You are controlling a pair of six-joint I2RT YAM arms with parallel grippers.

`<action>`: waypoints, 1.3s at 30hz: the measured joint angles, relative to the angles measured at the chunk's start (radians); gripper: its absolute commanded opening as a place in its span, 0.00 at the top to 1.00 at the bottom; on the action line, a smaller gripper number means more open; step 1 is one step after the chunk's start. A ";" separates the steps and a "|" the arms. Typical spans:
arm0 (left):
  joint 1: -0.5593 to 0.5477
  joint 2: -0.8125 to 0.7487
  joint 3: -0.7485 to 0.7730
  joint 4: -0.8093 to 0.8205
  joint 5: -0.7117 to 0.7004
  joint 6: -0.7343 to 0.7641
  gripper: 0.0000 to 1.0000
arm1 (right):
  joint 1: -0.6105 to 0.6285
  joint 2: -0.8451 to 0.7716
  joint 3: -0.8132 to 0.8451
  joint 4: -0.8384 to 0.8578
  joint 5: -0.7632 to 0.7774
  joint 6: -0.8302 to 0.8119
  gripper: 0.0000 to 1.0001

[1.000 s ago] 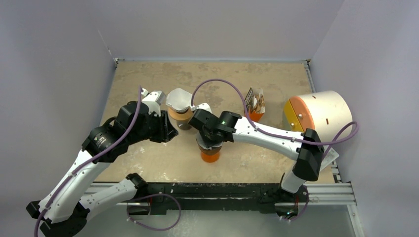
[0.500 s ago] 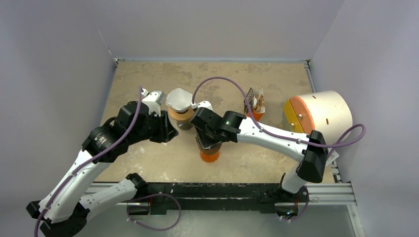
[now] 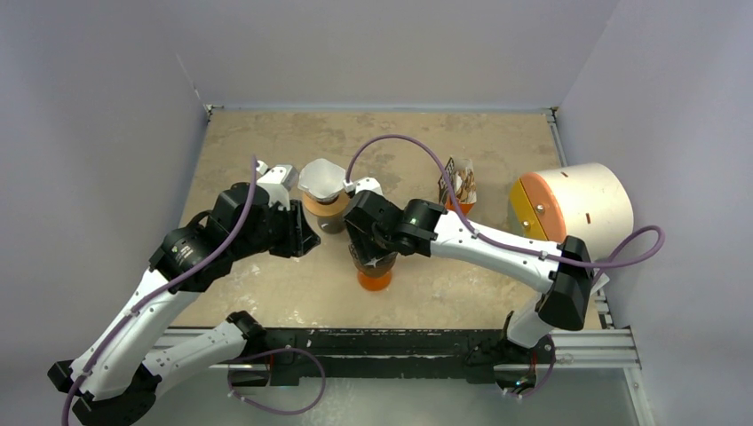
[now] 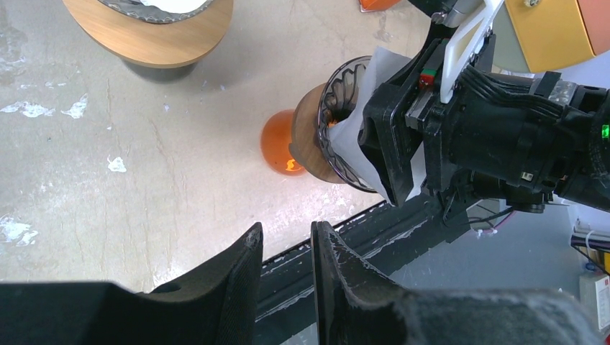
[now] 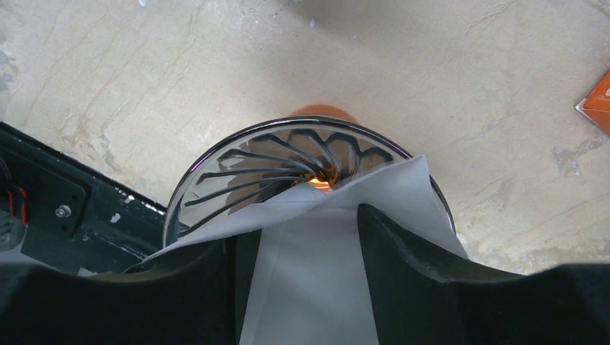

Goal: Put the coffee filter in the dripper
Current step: Place the coffee filter in the coffee dripper.

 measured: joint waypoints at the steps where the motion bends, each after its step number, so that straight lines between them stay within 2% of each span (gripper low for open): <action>1: 0.000 0.000 0.000 0.000 0.000 0.000 0.70 | 0.000 0.000 0.000 0.003 0.000 0.000 0.44; 5: 0.000 0.000 0.000 0.000 0.000 0.000 0.71 | 0.000 0.000 0.000 0.008 -0.002 0.001 0.72; 10: 0.000 0.000 0.000 0.000 0.000 0.000 0.71 | 0.000 0.008 0.001 0.002 -0.006 0.005 0.93; 13: 0.000 0.000 0.000 0.000 0.000 0.000 0.71 | 0.000 0.041 0.000 -0.012 -0.012 0.001 1.00; 29: 0.000 -0.015 -0.005 -0.001 0.000 0.000 0.71 | -0.001 0.090 0.000 -0.017 -0.029 -0.001 1.00; 39: 0.000 -0.019 -0.005 -0.001 0.000 0.000 0.70 | -0.001 0.089 0.017 -0.037 -0.031 -0.001 0.82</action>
